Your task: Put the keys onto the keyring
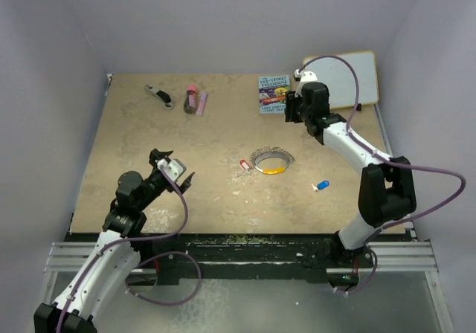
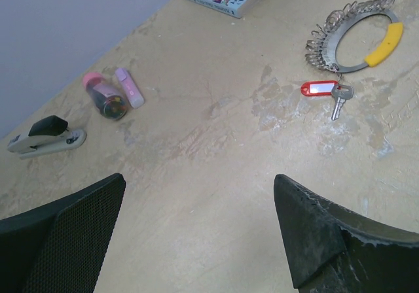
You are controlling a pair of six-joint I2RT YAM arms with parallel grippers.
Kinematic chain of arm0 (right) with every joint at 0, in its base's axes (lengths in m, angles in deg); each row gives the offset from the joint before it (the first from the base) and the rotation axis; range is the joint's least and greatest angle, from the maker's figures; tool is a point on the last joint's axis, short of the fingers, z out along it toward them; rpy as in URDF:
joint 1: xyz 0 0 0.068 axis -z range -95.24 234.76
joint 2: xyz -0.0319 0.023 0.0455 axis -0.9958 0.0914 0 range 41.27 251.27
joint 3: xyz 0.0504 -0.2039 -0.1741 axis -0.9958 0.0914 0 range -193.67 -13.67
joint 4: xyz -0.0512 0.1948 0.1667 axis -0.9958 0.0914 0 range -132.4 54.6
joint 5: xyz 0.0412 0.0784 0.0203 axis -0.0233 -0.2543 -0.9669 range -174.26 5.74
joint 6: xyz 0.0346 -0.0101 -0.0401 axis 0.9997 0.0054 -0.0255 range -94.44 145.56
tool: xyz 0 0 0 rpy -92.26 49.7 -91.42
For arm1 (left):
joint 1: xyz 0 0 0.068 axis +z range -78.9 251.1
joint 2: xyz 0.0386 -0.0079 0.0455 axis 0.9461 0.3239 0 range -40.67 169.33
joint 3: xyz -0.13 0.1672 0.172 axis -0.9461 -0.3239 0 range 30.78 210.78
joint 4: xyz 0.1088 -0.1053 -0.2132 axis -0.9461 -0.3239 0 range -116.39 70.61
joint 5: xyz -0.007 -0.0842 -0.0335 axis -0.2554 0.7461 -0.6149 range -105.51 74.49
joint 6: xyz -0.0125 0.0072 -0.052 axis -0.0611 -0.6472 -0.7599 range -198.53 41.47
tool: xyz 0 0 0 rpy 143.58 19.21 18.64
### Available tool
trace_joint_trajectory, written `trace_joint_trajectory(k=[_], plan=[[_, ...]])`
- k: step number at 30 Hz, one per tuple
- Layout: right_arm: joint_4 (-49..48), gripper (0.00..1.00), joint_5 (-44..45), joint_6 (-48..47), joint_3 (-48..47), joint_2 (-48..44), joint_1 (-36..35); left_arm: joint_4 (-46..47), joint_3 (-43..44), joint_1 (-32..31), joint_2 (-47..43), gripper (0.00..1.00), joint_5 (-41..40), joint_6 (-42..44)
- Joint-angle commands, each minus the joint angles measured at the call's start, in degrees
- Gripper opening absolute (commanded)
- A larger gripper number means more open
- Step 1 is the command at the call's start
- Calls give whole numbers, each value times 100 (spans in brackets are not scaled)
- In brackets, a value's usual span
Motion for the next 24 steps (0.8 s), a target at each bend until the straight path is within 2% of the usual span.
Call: trace_joint_trajectory(k=[1, 4, 8, 17, 21, 24], plan=[[1300, 50, 544, 398, -204, 375, -8, 646, -90, 35, 8, 98, 18, -93], [1763, 41, 155, 1020, -198, 616, -8, 733, -134, 34, 65, 98, -15, -99], [1867, 29, -132, 1635, -130, 695, -8, 783, -163, 32, 171, 98, 66, -114], [1592, 24, -665, 2187, 270, 705, -8, 594, -138, 30, 175, 98, 356, -44], [1575, 16, -939, 2337, 291, 827, -8, 552, -130, 43, 209, 98, 451, -17], [1570, 16, -968, 2381, 295, 791, -7, 570, -137, 64, 236, 98, 481, -28]])
